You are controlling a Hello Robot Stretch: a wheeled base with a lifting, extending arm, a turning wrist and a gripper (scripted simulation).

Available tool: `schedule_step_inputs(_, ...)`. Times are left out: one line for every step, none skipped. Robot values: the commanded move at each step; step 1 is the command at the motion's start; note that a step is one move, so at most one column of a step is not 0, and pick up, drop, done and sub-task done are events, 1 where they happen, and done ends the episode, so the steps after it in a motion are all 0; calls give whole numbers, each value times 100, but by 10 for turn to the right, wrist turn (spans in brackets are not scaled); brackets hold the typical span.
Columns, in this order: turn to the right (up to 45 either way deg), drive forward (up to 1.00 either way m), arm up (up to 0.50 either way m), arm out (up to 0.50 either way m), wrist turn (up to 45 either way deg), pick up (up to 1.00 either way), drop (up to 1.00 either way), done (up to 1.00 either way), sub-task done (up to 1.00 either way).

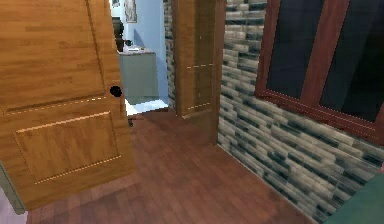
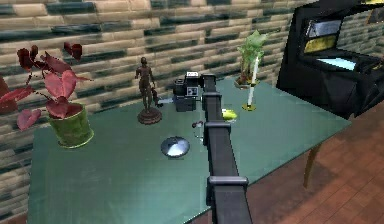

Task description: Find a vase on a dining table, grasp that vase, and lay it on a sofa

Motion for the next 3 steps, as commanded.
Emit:
schedule_step_inputs(0,0,-30,0,0,0,0,0,0)
schedule_step_inputs(0,0,0,0,0,100,0,0,0)
schedule_step_inputs(0,0,10,0,0,0,0,0,0)
